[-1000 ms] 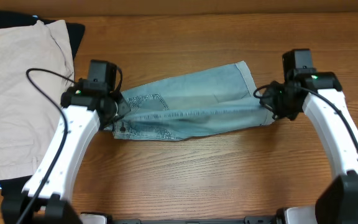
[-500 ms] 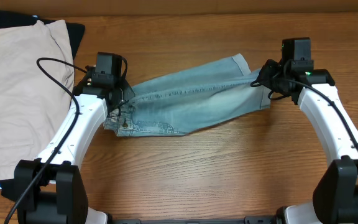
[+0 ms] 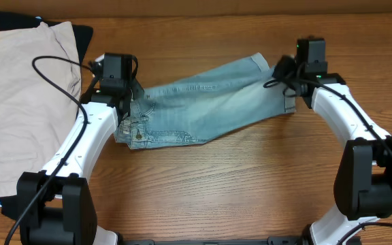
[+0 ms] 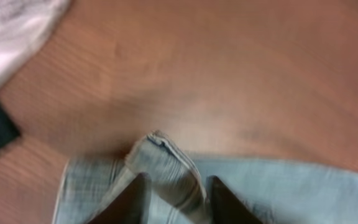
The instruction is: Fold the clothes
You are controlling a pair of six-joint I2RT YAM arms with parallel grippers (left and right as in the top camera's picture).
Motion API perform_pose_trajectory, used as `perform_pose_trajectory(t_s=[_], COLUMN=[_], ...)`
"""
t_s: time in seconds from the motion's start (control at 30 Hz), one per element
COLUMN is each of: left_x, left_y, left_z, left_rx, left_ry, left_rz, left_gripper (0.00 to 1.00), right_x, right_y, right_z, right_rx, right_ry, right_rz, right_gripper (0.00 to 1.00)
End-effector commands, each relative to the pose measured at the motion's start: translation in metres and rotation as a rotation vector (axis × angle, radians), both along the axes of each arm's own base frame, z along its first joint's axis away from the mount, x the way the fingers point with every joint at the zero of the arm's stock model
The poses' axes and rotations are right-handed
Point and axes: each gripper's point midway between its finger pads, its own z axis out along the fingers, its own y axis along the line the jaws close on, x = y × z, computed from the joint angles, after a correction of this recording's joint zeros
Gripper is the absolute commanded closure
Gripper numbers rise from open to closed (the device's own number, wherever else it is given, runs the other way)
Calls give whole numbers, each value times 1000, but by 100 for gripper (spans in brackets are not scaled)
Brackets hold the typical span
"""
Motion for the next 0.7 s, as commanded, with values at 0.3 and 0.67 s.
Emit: perform_pose_trajectory(t_s=[0.3, 0.67], left_x=[17, -39], left_y=[27, -6], left_z=[42, -1], left_rx=[93, 29], left_ry=[-64, 274], left_rz=[47, -243], left_gripper=[0, 0], right_x=[19, -47], right_y=[-1, 1], right_z=[16, -35], right_rx=[-14, -14], right_ry=[-84, 248], right_rz=[-10, 133], right_gripper=[0, 0])
